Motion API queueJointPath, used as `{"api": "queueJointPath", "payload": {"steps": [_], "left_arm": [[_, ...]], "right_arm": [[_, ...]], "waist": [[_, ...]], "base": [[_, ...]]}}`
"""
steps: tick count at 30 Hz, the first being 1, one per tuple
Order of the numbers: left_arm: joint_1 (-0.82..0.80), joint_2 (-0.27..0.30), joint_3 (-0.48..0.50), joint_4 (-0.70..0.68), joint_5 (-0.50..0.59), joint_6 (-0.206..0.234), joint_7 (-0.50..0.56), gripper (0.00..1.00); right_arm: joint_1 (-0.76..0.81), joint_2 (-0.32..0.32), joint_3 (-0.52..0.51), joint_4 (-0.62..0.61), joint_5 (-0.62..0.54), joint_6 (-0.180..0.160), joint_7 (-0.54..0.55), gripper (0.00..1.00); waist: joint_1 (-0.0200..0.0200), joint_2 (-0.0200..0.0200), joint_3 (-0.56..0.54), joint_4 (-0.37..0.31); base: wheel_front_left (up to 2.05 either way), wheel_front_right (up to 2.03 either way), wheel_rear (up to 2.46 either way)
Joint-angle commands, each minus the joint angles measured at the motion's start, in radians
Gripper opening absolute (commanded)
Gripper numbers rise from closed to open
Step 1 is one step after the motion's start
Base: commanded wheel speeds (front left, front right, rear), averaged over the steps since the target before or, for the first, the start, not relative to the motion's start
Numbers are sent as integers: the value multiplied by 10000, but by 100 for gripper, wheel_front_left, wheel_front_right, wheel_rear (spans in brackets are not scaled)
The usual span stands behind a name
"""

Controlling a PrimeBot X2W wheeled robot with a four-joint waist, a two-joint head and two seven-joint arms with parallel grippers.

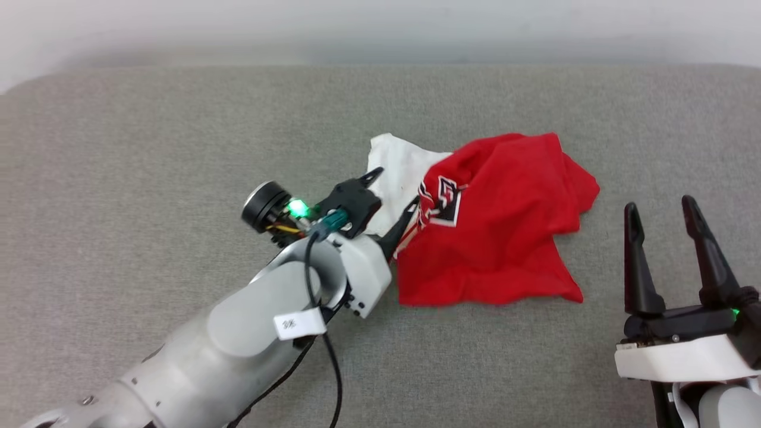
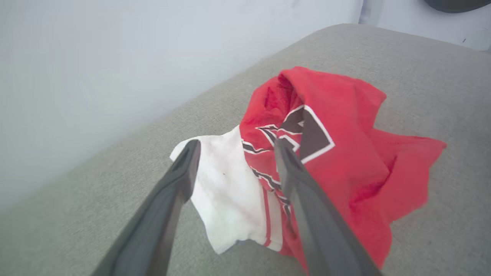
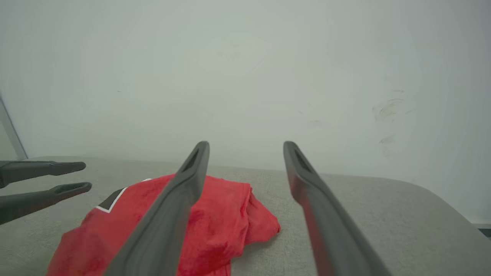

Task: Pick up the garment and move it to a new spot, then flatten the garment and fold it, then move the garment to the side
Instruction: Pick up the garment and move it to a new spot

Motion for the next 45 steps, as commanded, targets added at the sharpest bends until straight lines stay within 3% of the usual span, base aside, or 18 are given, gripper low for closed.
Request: {"api": "queueJointPath", "payload": {"steps": [1, 7, 8, 10, 11, 15, 19, 27, 37, 38, 45], "left_arm": [[176, 86, 67, -34, 89, 113, -109, 100], [1342, 645, 1146, -976, 187, 1531, -686, 100], [1758, 840, 1782, -1607, 449, 2044, -714, 100], [2454, 1061, 2493, -2288, 829, 2530, -720, 100], [2454, 1061, 2493, -2288, 829, 2530, -720, 100], [3856, 1368, 3986, -3497, 1622, 3237, -716, 100], [5359, 1392, 5311, -4328, 2356, 3582, -716, 100], [7696, 619, 7355, -5222, 3673, 3313, -716, 100], [8961, -637, 8945, -5215, 4949, 2219, -708, 100], [9136, -912, 9277, -5199, 5267, 1917, -708, 100], [9402, -1291, 9865, -5139, 5840, 1184, -708, 100]], "right_arm": [[103, 23, -5, 29, -71, -10, -24, 100], [496, 23, -51, 149, -99, -10, -24, 100], [634, 24, -65, 171, -115, -10, -24, 100], [754, 21, -50, 200, -131, -10, -24, 100], [754, 21, -50, 200, -131, -10, -24, 100], [911, 21, -3, 277, -141, -10, -24, 100], [1009, 23, -7, 368, -110, -10, -24, 100], [1229, 23, -112, 605, 101, -9, -24, 100], [1486, 21, -107, 926, 216, -10, -24, 100], [1555, 22, -91, 1043, 233, -10, -24, 100], [1656, 22, -71, 1300, 262, -9, -24, 100]], "waist": [[0, 0, -214, 125], [0, 0, -804, 325], [0, 0, -962, 400], [0, 0, -1084, 448], [0, 0, -1084, 448], [0, 0, -1277, 472], [0, 0, -1431, 462], [0, 0, -1646, 435], [0, 0, -1787, 433], [0, 0, -1807, 416], [0, 0, -1855, 416]], "base": [[0, 0, 0], [0, 0, 0], [0, 0, 0], [0, 0, 0], [0, 0, 0], [0, 0, 0], [0, 0, 0], [0, 0, 0], [0, 0, 0], [0, 0, 0], [0, 0, 0]]}}
